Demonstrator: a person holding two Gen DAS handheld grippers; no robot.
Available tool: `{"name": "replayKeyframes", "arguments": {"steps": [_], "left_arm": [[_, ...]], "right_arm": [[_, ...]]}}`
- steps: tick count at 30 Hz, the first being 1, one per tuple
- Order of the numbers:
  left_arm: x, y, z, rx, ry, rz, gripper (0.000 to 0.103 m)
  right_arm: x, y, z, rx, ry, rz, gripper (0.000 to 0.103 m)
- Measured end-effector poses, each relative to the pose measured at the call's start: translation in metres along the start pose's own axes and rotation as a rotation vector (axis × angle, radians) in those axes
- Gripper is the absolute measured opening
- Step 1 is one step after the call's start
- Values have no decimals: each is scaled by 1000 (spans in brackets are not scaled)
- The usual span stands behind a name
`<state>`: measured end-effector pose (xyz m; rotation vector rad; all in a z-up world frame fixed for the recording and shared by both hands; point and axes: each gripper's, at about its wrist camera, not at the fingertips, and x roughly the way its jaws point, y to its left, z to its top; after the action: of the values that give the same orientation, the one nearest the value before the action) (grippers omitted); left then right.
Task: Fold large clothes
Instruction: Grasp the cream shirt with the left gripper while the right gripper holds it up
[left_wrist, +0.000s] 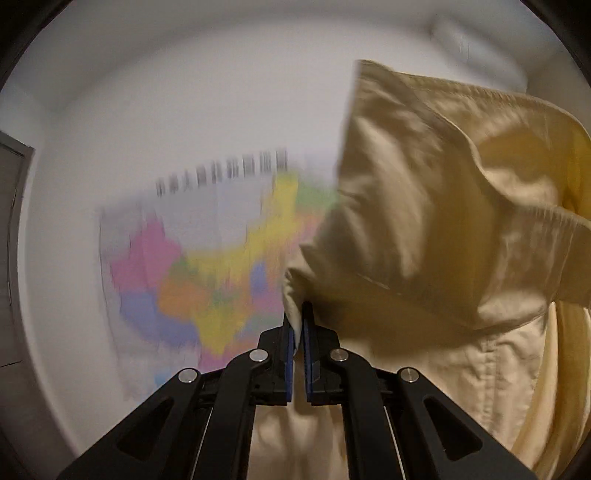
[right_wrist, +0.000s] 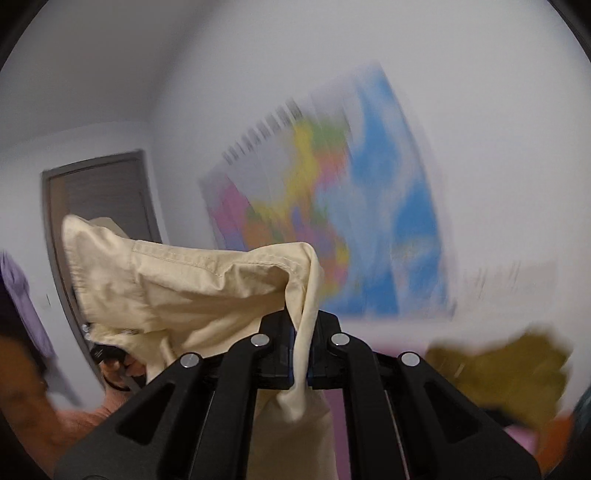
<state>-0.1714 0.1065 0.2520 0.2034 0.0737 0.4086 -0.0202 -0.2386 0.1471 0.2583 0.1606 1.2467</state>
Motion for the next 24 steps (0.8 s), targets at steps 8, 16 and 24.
{"name": "replayKeyframes", "arguments": {"steps": [8,16,24], "left_arm": [[232,-5,-159,11,552,20,4],[335,-10,-267,-1,902,-115,33],[259,-25,-263,42,914,-363,79]], "right_arm": [[194,-190,-115,353,307,-183,6],[263,-240,-177,261,505,-368,23],[210,-187,-185,65,599,-378,80]]}}
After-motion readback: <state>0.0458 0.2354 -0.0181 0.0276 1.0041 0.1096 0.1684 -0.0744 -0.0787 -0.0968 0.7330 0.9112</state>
